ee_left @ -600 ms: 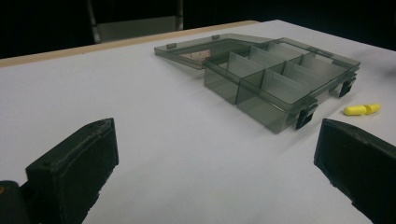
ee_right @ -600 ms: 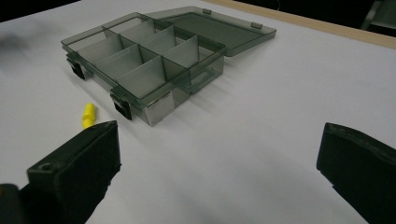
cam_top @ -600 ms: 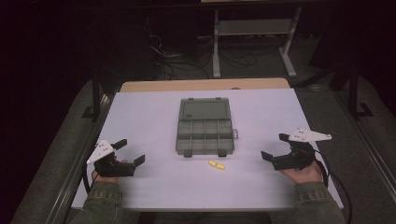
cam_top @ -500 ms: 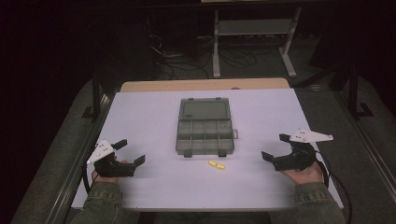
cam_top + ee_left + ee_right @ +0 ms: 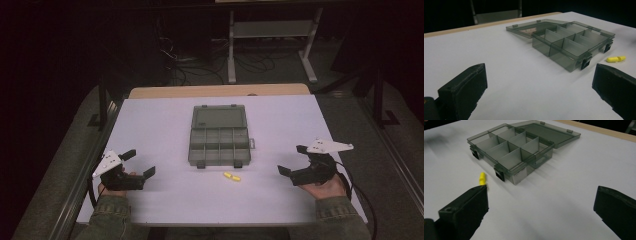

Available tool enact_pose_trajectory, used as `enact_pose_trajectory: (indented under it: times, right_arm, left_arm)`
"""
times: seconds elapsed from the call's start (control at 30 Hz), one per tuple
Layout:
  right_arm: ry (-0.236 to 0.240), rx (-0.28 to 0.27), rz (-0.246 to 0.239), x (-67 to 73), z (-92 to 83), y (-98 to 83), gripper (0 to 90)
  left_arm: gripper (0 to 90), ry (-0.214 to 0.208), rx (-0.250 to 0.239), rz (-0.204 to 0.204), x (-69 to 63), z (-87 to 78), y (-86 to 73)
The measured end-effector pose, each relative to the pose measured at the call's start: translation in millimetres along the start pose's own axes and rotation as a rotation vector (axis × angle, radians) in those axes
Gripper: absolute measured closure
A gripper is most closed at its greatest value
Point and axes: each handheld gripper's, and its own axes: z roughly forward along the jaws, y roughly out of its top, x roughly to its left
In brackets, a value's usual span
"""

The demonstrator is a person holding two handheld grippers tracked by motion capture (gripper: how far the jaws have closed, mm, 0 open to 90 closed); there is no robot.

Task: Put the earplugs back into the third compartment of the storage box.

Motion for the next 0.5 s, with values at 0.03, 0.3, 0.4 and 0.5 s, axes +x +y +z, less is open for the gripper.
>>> enact_pose_trajectory:
  times: [0.03,0.3,0.4,0.5]
  right_arm:
    - [0.003,0.006,-0.005,0.9,1.1,1.1,0.0]
    - [0.033,0.068,-0.030,5.5,11.1,12.7,0.0]
    - [0.040,0.084,-0.048,8.3,14.8,17.4,0.0]
    - [0.048,0.093,-0.066,11.7,18.6,21.7,0.0]
  left_arm:
    - [0.0,-0.001,0.000,0.001,0.0,0.0,0.0]
    - [0.0,-0.002,0.002,0.001,0.2,0.3,0.0]
    - [0.0,-0.003,0.003,0.001,0.0,0.2,0.0]
    - [0.0,-0.004,0.002,0.000,0.0,0.1,-0.1]
